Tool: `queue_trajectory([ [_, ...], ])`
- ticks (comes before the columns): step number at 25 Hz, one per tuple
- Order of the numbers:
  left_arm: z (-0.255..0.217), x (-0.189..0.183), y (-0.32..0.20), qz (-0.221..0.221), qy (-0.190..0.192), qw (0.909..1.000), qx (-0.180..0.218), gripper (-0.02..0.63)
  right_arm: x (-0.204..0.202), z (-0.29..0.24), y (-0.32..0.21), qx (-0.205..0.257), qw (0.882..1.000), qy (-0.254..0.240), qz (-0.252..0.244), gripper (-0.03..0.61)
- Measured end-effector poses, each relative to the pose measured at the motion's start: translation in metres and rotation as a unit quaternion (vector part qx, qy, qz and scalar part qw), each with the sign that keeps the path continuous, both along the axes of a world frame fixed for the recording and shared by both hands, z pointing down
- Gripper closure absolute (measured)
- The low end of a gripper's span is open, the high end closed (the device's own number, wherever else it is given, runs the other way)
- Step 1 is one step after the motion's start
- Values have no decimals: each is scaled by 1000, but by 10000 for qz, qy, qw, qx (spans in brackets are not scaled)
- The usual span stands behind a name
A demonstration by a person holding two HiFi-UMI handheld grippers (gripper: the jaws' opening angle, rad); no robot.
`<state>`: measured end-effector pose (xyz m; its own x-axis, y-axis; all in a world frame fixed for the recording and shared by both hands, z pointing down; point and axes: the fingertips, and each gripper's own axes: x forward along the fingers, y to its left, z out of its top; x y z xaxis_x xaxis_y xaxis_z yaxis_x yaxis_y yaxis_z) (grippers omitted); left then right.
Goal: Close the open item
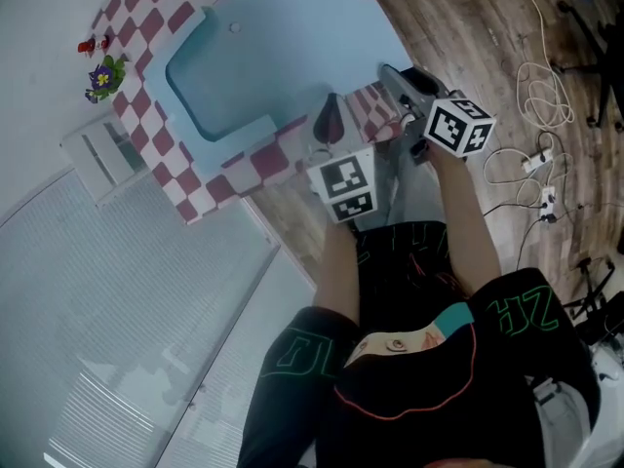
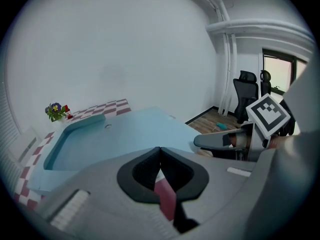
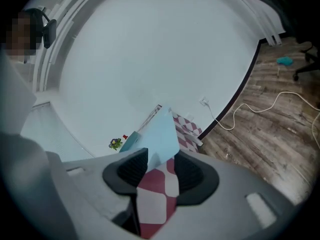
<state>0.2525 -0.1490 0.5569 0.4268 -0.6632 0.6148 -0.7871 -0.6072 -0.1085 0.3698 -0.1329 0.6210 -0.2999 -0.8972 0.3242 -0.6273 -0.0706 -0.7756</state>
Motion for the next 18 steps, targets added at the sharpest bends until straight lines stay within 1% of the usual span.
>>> queue_trajectory([
  [1,-2,-2,-2,-51,10,10000,26,606,1,-2,-2,-6,10000,51,-9,421],
  [2,-5,-5,-5,-100,26,9999,52,606,1,-4,-3,-12,9999,114,-15,443],
  [4,-9,-9,-9,-189,66,9998,99,606,3,-11,-4,5,9997,230,-15,450],
  [6,-13,-13,-13,-258,112,9995,136,606,3,-17,-5,35,9994,354,6,491],
  [12,-23,-20,-25,-292,329,9987,246,606,4,-34,-12,109,9975,696,107,508],
  [18,-31,-34,-40,-293,544,9977,296,606,1,-59,-22,270,9927,1159,196,523],
])
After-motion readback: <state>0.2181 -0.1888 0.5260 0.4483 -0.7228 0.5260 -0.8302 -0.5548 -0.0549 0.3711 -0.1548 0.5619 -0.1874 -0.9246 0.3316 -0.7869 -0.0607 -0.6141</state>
